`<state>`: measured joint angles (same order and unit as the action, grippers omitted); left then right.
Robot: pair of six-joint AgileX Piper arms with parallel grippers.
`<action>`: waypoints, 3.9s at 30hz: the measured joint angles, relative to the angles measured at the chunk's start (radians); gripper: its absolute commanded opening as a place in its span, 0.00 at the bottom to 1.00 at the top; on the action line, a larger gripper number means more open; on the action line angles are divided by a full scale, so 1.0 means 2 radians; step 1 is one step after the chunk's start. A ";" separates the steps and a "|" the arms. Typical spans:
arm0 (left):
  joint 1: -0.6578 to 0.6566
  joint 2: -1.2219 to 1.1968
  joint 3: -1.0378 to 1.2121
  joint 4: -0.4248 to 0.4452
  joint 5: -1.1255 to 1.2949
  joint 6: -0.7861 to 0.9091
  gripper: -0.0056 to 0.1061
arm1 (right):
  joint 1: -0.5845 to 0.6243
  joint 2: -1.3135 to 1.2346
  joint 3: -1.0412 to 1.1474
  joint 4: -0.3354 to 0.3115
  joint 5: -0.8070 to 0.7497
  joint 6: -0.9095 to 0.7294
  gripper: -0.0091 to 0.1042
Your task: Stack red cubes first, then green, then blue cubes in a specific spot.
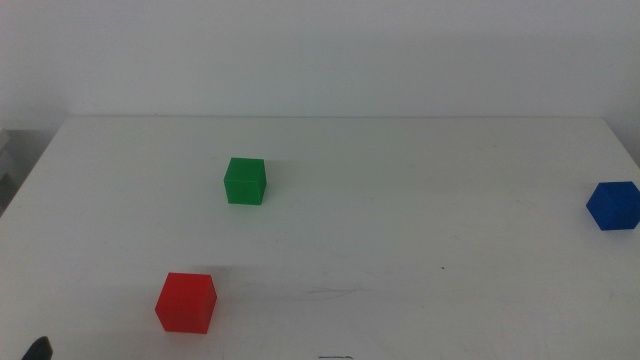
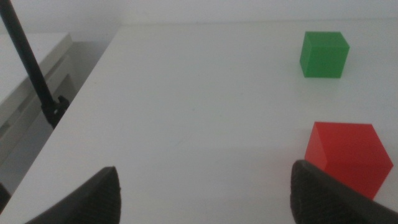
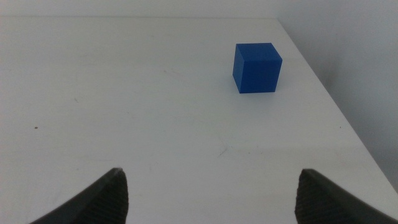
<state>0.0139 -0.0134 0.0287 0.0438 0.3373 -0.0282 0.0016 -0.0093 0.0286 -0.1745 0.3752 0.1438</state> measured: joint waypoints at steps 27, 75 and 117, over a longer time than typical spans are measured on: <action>-0.045 0.344 -0.444 -0.034 0.444 0.006 0.89 | 0.000 0.000 0.000 0.000 0.000 0.000 0.79; -0.159 0.781 -0.538 -0.049 0.353 -0.059 0.89 | 0.000 0.000 0.000 0.000 0.000 0.000 0.79; -0.159 0.877 -0.543 -0.077 0.282 -0.080 0.74 | 0.000 0.000 0.000 0.000 0.000 0.000 0.79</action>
<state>-0.3044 1.7400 -1.0565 -0.1102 0.9005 -0.1880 0.0016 -0.0093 0.0286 -0.1745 0.3752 0.1438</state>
